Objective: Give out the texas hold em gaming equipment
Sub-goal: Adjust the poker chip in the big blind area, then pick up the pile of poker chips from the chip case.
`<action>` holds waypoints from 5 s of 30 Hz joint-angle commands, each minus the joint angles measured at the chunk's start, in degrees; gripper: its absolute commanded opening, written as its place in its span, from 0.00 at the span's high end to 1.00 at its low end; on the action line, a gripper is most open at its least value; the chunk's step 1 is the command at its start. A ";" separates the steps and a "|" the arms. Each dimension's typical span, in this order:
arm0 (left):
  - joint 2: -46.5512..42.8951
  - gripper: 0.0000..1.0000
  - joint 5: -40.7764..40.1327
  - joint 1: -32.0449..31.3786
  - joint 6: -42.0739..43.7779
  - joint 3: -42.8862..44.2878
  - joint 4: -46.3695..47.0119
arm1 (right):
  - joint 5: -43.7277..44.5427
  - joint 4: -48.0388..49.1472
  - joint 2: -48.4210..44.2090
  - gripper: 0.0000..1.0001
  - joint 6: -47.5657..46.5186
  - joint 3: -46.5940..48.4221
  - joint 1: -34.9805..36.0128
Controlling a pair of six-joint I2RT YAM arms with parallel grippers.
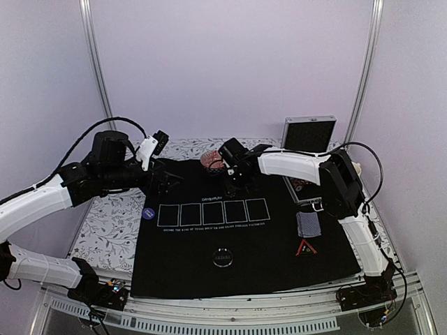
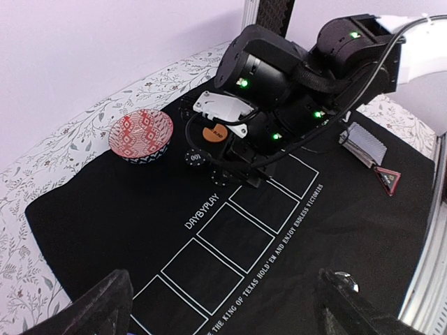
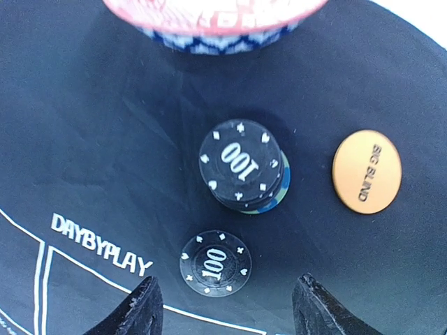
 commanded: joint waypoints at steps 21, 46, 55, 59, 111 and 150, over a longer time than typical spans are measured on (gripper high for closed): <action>-0.22 0.09 0.02 0.89 0.76 -0.44 0.77 | -0.74 -5.82 9.80 0.56 -5.22 4.43 0.21; -0.52 0.09 -0.05 0.94 0.84 -0.53 0.77 | 0.30 3.06 -3.09 0.65 -4.76 -0.93 0.26; -0.73 0.09 -0.10 0.91 0.84 -0.62 0.78 | -0.55 0.17 -1.99 0.51 -4.75 0.28 -0.01; -0.69 0.09 -0.03 0.90 0.84 -0.62 0.78 | -2.66 -0.29 -0.88 0.47 -4.99 0.25 0.01; 0.80 0.08 -0.27 0.99 1.17 -0.85 0.87 | -24.46 0.59 -36.71 0.29 -80.45 -35.15 -22.81; 3.38 0.08 -0.18 1.87 1.46 -0.88 0.73 | -8.92 6.93 -27.06 0.51 -99.70 -43.43 -26.18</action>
